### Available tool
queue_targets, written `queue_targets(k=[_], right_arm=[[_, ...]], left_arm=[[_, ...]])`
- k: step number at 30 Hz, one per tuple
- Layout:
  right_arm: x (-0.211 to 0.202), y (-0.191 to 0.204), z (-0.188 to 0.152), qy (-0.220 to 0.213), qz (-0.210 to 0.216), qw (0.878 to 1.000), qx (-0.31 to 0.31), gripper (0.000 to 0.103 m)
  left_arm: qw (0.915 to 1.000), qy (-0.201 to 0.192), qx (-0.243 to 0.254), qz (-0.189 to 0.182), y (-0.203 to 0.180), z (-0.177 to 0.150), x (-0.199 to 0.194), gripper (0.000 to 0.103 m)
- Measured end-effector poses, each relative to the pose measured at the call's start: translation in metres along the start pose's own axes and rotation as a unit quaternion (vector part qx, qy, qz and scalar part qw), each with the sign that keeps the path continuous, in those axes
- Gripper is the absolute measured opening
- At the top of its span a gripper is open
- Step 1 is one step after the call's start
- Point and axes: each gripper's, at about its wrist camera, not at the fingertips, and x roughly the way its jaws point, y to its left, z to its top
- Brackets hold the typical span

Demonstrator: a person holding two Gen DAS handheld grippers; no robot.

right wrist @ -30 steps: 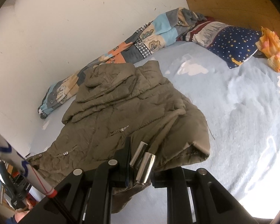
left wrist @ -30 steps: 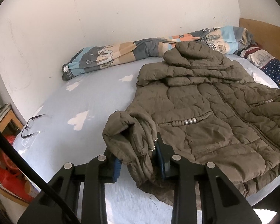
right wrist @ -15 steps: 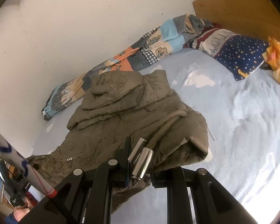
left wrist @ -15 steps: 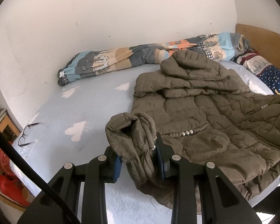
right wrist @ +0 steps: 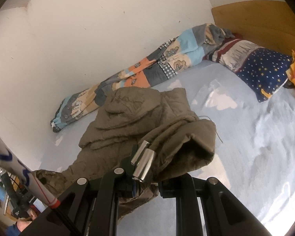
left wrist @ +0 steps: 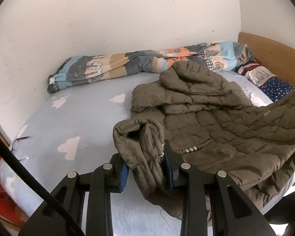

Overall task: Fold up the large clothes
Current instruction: 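Fold the held hem over toward the hood with both tools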

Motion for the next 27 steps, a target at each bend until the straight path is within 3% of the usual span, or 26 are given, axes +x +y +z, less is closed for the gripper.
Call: queue_targets(k=[14, 27], right_arm=[[0.019, 0.015, 0.051, -0.004, 0.028, 0.999, -0.027, 0.017], [0.049, 0.027, 0.103, -0.013, 0.022, 0.997, -0.075, 0.016]], left_arm=[[0.9992, -0.014, 0.009, -0.037, 0.004, 0.037, 0.006, 0.03], [0.9976, -0.046, 0.001, -0.051, 0.008, 0.109, 0.026, 0.03]])
